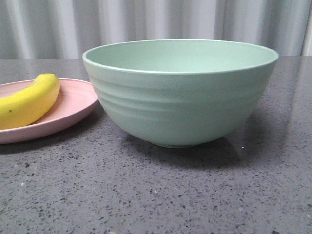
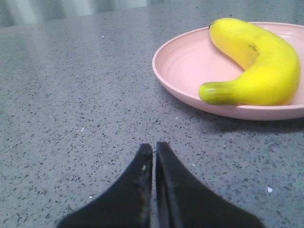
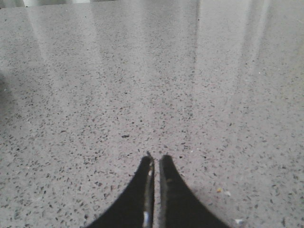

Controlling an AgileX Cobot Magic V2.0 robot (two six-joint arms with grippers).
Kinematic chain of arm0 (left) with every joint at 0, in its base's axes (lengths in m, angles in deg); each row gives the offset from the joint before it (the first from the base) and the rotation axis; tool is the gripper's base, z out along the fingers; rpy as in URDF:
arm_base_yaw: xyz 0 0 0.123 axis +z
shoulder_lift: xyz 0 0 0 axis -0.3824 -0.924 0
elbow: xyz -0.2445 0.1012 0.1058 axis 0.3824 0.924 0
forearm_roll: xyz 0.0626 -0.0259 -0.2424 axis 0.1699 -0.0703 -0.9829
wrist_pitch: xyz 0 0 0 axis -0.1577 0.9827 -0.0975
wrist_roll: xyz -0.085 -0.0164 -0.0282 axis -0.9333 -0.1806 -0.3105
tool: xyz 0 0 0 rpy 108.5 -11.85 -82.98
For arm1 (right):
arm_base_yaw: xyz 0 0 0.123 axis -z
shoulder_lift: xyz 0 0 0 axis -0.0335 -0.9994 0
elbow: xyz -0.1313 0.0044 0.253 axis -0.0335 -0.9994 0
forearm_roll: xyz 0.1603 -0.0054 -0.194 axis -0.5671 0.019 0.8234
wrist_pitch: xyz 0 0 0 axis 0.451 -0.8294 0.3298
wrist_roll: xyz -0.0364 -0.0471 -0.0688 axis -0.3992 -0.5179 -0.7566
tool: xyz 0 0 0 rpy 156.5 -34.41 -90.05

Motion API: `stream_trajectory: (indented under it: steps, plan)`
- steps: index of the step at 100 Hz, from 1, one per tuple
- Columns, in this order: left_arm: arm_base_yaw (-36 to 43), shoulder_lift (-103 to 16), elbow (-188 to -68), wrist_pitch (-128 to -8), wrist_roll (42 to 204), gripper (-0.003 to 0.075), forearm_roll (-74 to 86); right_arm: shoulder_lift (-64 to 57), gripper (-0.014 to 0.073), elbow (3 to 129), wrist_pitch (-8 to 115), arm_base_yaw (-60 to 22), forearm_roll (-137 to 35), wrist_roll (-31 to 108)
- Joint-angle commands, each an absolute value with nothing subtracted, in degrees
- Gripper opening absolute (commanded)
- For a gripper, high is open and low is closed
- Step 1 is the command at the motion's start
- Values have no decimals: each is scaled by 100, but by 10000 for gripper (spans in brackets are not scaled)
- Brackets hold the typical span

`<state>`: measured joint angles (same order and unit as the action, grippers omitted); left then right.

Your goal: Transfer banana from pink plate to green bowl

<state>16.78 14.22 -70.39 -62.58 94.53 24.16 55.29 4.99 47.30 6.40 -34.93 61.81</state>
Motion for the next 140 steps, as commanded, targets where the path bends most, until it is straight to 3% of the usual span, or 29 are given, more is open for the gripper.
stream_trajectory:
  steps: [1,96,140]
  plan:
    - [1680,1583,-6980,-6612,9410,-20,2388,5672,-64,394,4849,660,-3448,6183]
    - [1680,1583,-6980,-6612,9410,-20,2388,5672,-64,394,4849,660,-3448,6183]
    - [1680,1583,-6980,-7163,9443,-20,2472,5672,-64,394,5021,660,-3420,6183]
